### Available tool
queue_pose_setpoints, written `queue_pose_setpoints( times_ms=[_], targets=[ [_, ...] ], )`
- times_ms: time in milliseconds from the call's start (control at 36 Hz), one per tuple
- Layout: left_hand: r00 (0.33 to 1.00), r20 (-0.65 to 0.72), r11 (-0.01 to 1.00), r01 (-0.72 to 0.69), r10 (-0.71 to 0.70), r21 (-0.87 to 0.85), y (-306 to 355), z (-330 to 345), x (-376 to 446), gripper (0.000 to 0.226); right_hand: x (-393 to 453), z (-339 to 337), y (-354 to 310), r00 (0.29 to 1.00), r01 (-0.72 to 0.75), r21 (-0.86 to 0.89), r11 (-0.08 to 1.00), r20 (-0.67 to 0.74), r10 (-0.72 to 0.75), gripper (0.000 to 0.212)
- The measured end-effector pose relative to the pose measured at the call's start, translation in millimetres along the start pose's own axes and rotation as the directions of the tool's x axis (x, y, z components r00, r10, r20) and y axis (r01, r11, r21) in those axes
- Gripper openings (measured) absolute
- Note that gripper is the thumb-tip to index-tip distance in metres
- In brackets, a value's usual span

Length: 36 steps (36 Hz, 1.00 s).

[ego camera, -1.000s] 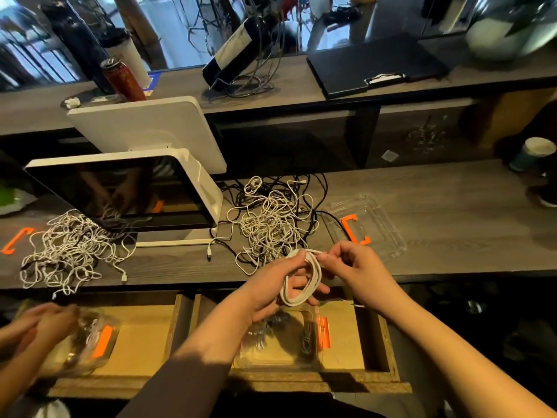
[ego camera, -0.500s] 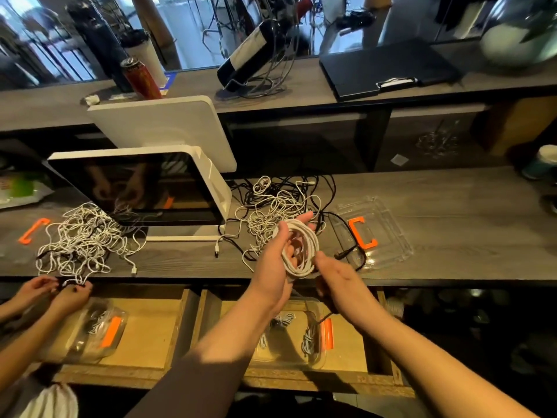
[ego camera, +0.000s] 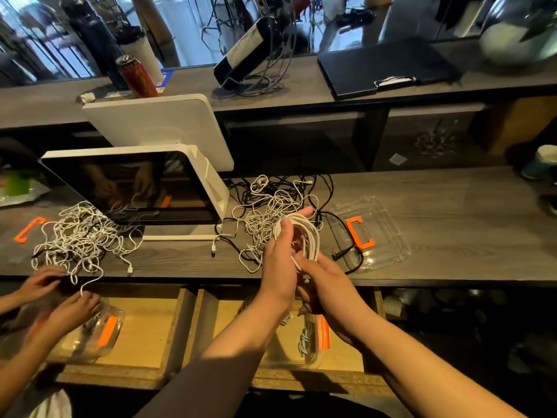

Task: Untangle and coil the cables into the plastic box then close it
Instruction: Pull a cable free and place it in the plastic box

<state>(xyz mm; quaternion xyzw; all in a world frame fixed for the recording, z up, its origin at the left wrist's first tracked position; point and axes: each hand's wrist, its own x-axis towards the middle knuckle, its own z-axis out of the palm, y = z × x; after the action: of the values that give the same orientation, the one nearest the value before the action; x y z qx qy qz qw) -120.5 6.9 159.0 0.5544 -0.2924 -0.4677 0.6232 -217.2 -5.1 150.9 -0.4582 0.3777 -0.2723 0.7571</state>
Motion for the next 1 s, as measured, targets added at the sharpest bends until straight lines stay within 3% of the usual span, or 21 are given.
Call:
queue_pose_setpoints(
  times_ms=[111, 194, 361, 417, 472, 528, 583, 639, 750, 861, 944, 1000],
  targets=[
    [0.997, 0.002, 0.994, 0.073, -0.073, -0.077, 2.0, -4.6, 2.8, 0.049, -0.4, -2.4, -4.8, 0.997, 0.051, -0.225, 0.973, 0.071, -0.036, 0.033],
    [0.992, -0.016, 0.976, 0.12, -0.125, -0.18, 2.5, -13.6, 6.9, 0.05, -2.1, -7.4, -6.1, 0.995, 0.003, -0.293, 0.956, 0.101, 0.028, 0.042],
    [0.967, -0.219, 0.951, 0.062, -0.133, -0.303, 8.4, -26.0, 18.7, 0.032, -5.8, -5.1, 2.2, 0.975, 0.037, -0.6, 0.8, 0.198, 0.104, 0.04],
    [0.953, -0.288, 0.982, 0.044, -0.097, -0.184, 7.8, -28.9, 23.7, 0.028, -8.6, -1.6, 5.3, 0.972, 0.086, -0.687, 0.721, 0.217, 0.092, 0.035],
    [0.945, -0.328, 0.998, 0.025, -0.002, 0.066, 6.1, -30.8, 27.3, 0.025, -10.2, 2.2, 5.6, 0.968, 0.155, -0.74, 0.655, 0.246, 0.049, 0.032],
    [0.945, -0.314, 0.95, 0.008, 0.094, 0.311, 6.0, -30.7, 27.5, 0.018, -11.7, 5.4, 2.7, 0.964, 0.208, -0.767, 0.607, 0.266, 0.005, 0.029],
    [0.958, -0.269, 0.877, 0.044, 0.098, 0.478, 5.4, -30.7, 25.8, 0.021, -10.8, 6.6, -3.5, 0.956, 0.259, -0.794, 0.551, 0.291, -0.03, 0.025],
    [0.975, -0.222, 0.796, 0.11, 0.031, 0.595, -0.3, -36.7, 24.0, 0.038, -9.2, 4.5, -9.8, 0.945, 0.302, -0.816, 0.493, 0.324, -0.043, 0.023],
    [0.982, -0.126, 0.679, 0.19, -0.144, 0.709, -12.9, -52.4, 25.8, 0.101, -5.6, -5.3, -22.8, 0.929, 0.356, -0.828, 0.433, 0.363, -0.07, 0.018],
    [0.915, 0.067, 0.679, 0.245, -0.398, 0.692, -18.4, -55.0, 22.3, 0.077, -0.2, -19.1, -31.7, 0.916, 0.394, -0.77, 0.501, 0.37, -0.152, 0.007],
    [0.791, 0.157, 0.589, 0.289, -0.591, 0.755, -23.9, -55.9, 16.0, 0.044, 5.2, -23.8, -34.3, 0.918, 0.394, -0.746, 0.537, 0.351, -0.187, 0.006],
    [0.672, 0.192, 0.609, 0.464, -0.715, 0.643, -23.4, -54.9, 9.8, 0.043, 9.1, -25.4, -35.1, 0.922, 0.384, -0.733, 0.562, 0.334, -0.195, 0.009]
  ],
)
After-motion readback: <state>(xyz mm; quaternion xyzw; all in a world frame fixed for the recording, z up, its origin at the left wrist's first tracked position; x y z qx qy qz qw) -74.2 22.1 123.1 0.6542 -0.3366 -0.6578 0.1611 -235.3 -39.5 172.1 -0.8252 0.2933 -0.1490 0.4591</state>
